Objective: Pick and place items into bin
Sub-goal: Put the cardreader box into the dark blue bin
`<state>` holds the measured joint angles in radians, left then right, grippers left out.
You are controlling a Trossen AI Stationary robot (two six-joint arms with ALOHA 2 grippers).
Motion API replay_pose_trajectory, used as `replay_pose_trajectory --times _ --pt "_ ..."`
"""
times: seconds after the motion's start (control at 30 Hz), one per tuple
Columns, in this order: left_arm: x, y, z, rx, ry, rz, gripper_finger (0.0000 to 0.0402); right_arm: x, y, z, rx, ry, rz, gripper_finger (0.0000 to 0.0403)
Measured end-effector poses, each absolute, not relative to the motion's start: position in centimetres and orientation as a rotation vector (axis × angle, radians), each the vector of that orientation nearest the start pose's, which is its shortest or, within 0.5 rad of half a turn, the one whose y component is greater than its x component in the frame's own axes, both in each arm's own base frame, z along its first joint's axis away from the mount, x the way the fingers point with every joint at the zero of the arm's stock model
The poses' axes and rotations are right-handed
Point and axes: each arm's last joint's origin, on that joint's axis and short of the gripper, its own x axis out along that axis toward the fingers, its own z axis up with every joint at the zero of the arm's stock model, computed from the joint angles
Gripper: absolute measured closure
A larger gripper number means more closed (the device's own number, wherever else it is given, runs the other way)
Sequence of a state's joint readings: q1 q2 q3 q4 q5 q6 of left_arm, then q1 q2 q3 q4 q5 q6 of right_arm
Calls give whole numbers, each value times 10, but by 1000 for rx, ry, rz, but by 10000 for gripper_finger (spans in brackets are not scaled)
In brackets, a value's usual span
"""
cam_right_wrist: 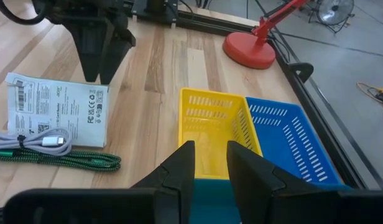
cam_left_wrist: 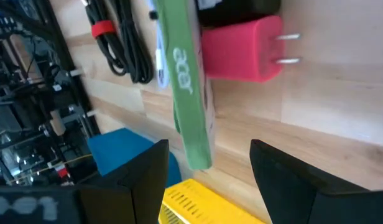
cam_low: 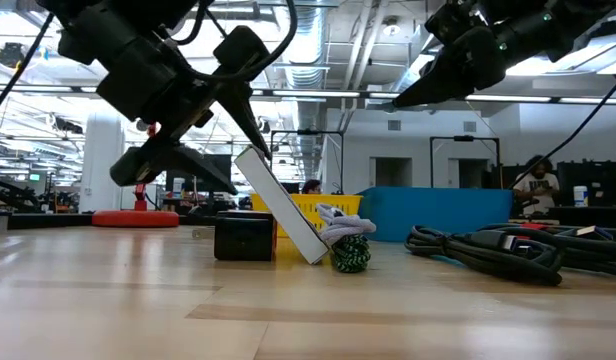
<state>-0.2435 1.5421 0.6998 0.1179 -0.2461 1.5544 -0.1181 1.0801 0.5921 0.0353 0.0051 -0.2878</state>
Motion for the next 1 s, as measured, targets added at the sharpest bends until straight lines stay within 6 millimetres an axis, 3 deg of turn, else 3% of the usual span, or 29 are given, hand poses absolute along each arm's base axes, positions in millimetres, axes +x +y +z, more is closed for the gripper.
replay_pose_trajectory --times 1.0 --pt "290 -60 160 1687 527 -605 187 225 -27 232 -257 467 -54 316"
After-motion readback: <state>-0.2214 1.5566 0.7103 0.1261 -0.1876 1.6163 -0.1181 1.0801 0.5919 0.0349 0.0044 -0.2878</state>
